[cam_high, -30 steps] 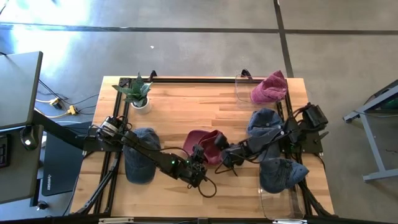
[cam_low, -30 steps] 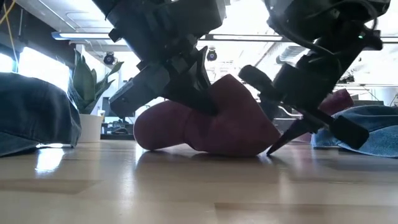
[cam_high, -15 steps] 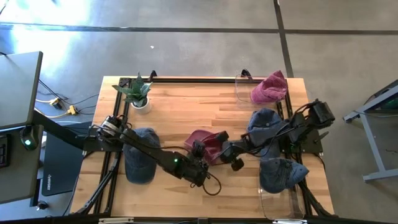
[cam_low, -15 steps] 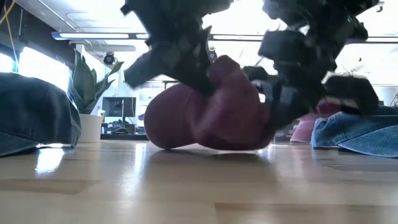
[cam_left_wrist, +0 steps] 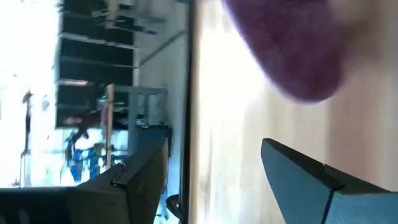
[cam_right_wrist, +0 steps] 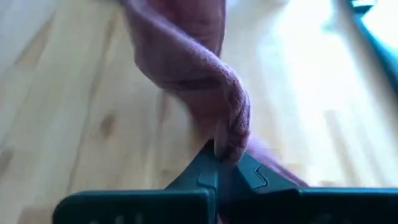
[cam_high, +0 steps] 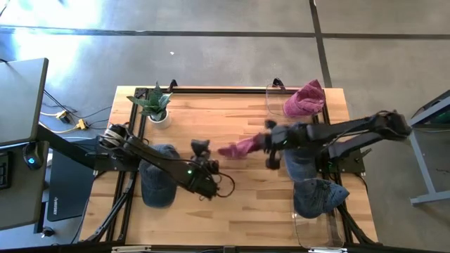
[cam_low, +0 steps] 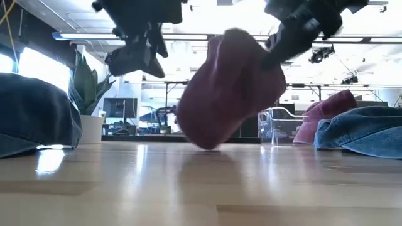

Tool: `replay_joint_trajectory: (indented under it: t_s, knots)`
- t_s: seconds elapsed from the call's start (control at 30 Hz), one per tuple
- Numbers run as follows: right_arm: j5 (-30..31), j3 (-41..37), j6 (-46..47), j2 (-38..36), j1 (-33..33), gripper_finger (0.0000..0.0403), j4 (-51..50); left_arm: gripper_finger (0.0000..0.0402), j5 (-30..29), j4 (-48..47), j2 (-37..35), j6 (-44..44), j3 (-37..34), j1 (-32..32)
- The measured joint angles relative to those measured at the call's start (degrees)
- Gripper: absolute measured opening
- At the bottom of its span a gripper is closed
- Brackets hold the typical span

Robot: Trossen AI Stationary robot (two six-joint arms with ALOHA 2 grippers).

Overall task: Pick & Place hat
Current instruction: Put the red cap into the top transparent bin

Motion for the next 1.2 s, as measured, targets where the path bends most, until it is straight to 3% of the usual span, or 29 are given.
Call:
replay_joint_trajectory:
  t_s: [0.1,0.2,0.33,0.53,0.83,1.1,1.2]
  knots:
    - [1.5,0.0,1.6,-6.4,-4.5,0.0003,-0.2,0.0253,-3.2,4.7,-2.8,-4.6,-5.8,0.1]
    - [0.2,1.0,2.0,-12.2,-9.9,0.0004,-1.5,0.0253,-1.8,13.4,-3.2,-4.9,-9.8,0.0]
    - [-3.8,6.4,3.3,-16.6,-18.1,0.0003,-7.3,0.0253,2.2,26.8,-2.9,0.2,-12.1,0.0]
    - [-0.6,17.8,2.4,-15.3,-31.6,0.0002,-20.5,0.0253,7.1,43.1,-0.1,12.9,-12.7,0.4]
    - [-3.8,21.0,-0.4,-9.3,-47.9,0.0003,-27.8,0.0253,11.8,45.0,0.0,15.9,-12.8,1.3]
    - [-10.0,17.0,-1.7,-5.8,-51.9,0.0006,-28.6,0.0253,13.4,44.8,0.0,15.9,-12.8,1.6]
    - [-9.2,15.9,-3.4,-4.8,-51.9,0.0003,-28.5,0.0253,15.5,45.0,0.0,15.5,-12.8,2.3]
